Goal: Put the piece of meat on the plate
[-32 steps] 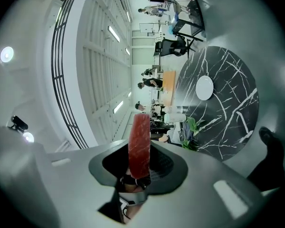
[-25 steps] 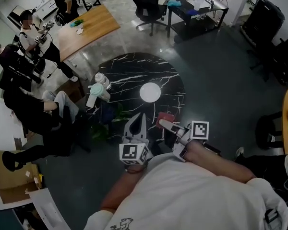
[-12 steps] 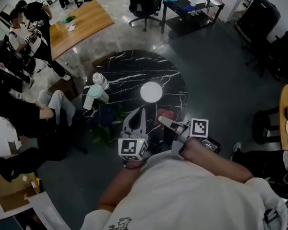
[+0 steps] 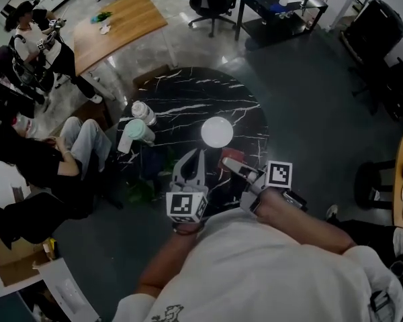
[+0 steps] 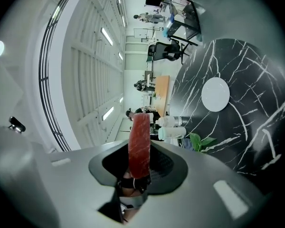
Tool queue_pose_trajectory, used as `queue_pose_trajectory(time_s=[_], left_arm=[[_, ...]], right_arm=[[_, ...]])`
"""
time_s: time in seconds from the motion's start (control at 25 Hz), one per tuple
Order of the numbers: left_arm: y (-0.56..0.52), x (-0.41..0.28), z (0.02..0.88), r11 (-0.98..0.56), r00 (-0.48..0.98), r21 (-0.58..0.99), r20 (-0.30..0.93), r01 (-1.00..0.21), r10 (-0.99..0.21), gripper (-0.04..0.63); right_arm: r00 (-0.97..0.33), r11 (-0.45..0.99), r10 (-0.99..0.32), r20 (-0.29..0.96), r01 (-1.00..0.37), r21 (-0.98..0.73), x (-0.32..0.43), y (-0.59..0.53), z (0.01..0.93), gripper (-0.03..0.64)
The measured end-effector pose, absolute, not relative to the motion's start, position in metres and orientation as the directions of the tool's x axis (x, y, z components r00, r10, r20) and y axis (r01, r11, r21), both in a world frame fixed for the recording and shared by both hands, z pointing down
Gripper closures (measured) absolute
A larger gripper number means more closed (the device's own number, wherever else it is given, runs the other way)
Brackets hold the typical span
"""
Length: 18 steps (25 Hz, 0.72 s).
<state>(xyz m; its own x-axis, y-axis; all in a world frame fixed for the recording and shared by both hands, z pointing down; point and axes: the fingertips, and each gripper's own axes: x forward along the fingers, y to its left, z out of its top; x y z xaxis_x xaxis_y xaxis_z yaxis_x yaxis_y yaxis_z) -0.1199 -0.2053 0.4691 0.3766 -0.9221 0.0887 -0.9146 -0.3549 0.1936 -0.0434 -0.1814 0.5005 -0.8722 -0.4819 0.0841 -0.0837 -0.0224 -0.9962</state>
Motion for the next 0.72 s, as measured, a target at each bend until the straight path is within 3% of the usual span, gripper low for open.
queue_pose_trajectory(time_s=[0.48,0.72], left_arm=[[-0.266,-0.107,0.525,-0.273,0.311,0.209,0.179,-0.939,-0.933,0.591],[-0.291,-0.103,0.558,-0.258,0.297,0.206,0.189,-0.944,-0.936,0.591]], right_arm=[[-0.89,-0.092,-0.361,0.277,-0.262,-0.961,-0.033,-0.265,0.582,0.531],[-0.896,-0.097,-0.32,0.307,-0.291,-0.952,-0.037,-0.313,0.632,0.531]])
